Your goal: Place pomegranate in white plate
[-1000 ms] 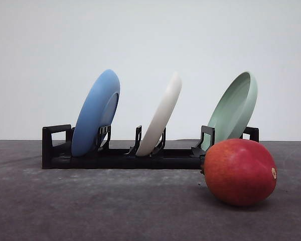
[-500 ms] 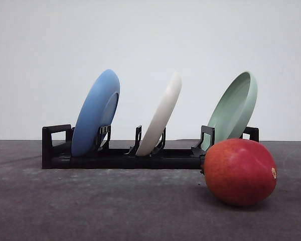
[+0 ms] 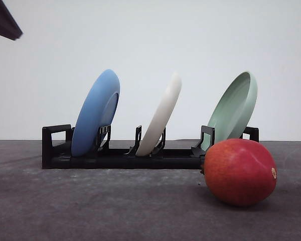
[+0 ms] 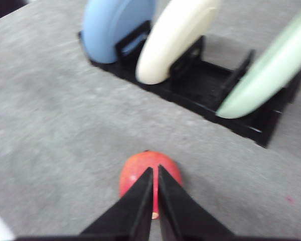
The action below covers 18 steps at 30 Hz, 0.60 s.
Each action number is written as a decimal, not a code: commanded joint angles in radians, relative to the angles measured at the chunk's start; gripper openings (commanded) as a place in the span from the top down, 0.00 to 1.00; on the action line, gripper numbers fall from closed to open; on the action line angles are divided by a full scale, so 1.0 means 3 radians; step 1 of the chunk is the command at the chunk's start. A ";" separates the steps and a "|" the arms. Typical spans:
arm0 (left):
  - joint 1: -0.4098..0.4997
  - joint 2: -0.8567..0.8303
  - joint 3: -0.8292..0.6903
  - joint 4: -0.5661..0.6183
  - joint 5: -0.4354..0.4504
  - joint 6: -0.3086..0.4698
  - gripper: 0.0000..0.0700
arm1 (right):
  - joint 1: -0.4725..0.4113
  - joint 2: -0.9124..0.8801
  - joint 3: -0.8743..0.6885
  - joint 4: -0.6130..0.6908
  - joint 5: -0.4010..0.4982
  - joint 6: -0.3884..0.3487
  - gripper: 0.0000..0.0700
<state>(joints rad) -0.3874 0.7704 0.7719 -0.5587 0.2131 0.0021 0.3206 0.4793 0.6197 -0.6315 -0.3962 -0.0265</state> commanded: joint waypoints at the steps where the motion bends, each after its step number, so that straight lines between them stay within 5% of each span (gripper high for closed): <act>1: -0.0029 0.0018 0.0080 0.0045 0.0004 0.0080 0.95 | 0.0023 0.0008 0.0039 0.0029 0.0003 -0.0041 0.95; 4: -0.0063 0.0005 0.0090 0.0060 0.0005 0.0080 0.49 | 0.0022 0.0008 0.0039 0.0030 0.0014 -0.0038 0.55; 5: -0.0074 0.0002 0.0099 0.0062 0.0006 0.0081 0.44 | 0.0022 0.0007 0.0039 0.0030 0.0013 -0.0034 0.47; 18: -0.0605 0.0109 0.0224 0.0471 -0.0132 0.0476 0.44 | 0.0022 0.0006 0.0039 0.0031 -0.0004 0.0004 0.42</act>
<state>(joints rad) -0.5530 0.7844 0.8165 -0.4404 0.1874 0.1141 0.3218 0.4793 0.6197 -0.6315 -0.3931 -0.0296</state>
